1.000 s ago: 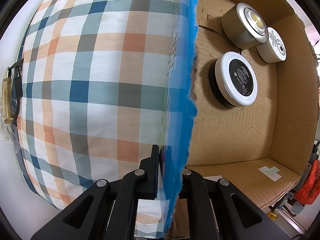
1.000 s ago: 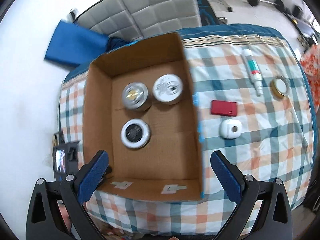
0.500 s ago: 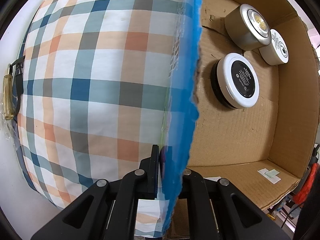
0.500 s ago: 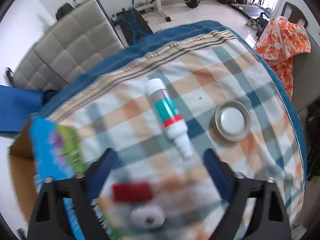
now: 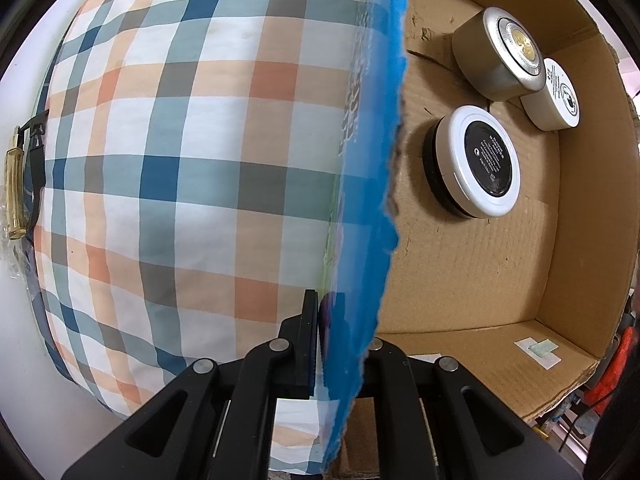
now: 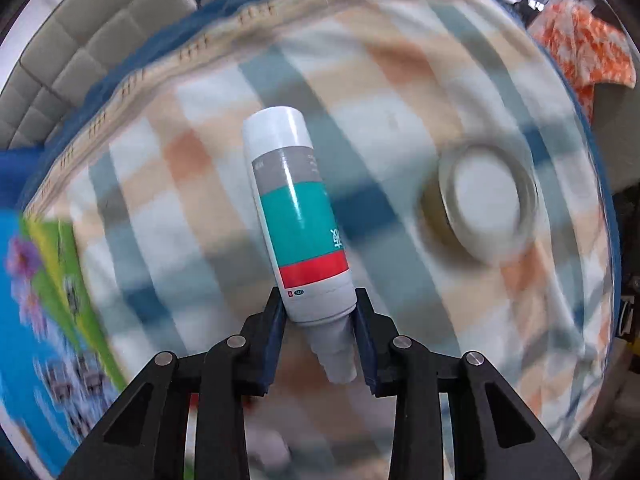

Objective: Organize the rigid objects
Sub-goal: 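Carry the spray bottle into the box and release it with the right gripper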

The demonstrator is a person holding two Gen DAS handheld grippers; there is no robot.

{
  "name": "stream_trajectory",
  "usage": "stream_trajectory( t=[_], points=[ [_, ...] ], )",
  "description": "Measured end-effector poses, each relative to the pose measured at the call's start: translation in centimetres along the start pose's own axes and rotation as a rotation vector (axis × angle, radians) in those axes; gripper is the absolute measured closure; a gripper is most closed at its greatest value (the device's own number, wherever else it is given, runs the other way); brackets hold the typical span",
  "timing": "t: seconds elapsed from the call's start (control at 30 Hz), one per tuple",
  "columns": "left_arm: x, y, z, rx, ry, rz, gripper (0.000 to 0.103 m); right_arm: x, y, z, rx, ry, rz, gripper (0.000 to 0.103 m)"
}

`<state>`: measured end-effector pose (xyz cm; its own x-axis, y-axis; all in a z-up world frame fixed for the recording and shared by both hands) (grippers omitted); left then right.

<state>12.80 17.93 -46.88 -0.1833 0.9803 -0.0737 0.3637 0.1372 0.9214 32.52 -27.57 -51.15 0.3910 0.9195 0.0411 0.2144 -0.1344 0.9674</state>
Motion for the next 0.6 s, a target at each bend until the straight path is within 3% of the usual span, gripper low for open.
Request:
stream_trajectory(
  t=[0.2,0.23,0.3,0.33,0.4,0.47,0.53,0.57,0.6],
  points=[
    [-0.2,-0.1,0.0,0.000,-0.004,0.001,0.098,-2.0,-2.0,-6.3,0.133,0.008,0.060,0.064],
    [-0.3,-0.1,0.0,0.000,-0.004,0.002,0.098,-2.1,-1.8,-6.4,0.113,0.009,0.064,0.060],
    [-0.4,-0.1,0.0,0.000,-0.005,0.004,0.098,-2.0,-1.2,-6.2,0.064,0.015,0.055,0.033],
    [-0.4,0.0,0.0,0.000,-0.005,0.003,0.098,-1.8,-1.3,-5.9,0.053,0.011,0.054,0.033],
    [-0.5,0.2,0.0,-0.002,-0.006,0.002,0.098,-1.8,-2.0,-4.9,0.060,-0.019,0.051,0.034],
    [-0.5,0.2,0.0,-0.002,-0.006,0.002,0.098,-1.6,-2.9,-4.1,0.055,-0.028,-0.004,0.038],
    [-0.5,0.2,0.0,-0.004,-0.003,-0.001,0.098,-0.9,-2.9,-4.1,0.050,-0.015,-0.067,0.047],
    [-0.5,0.2,0.0,-0.005,-0.003,-0.003,0.098,-0.4,-2.8,-4.1,0.044,-0.005,-0.071,0.061],
    [-0.6,0.2,0.0,-0.004,-0.005,-0.001,0.098,0.0,-2.6,-4.3,0.041,0.005,-0.078,0.065]
  ],
)
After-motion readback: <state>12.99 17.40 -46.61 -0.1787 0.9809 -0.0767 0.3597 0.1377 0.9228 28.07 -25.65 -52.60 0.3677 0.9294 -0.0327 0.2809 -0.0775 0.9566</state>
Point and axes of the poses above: each gripper's, at about its wrist camera, not at the fingertips, and y roughly against the way its jaws point, x to its left, z to its top, the point moved 8 cm from there along -y, roughly the way its jaws point, and after that the axes turned 14 degrees about x, right-handed, at the moved point
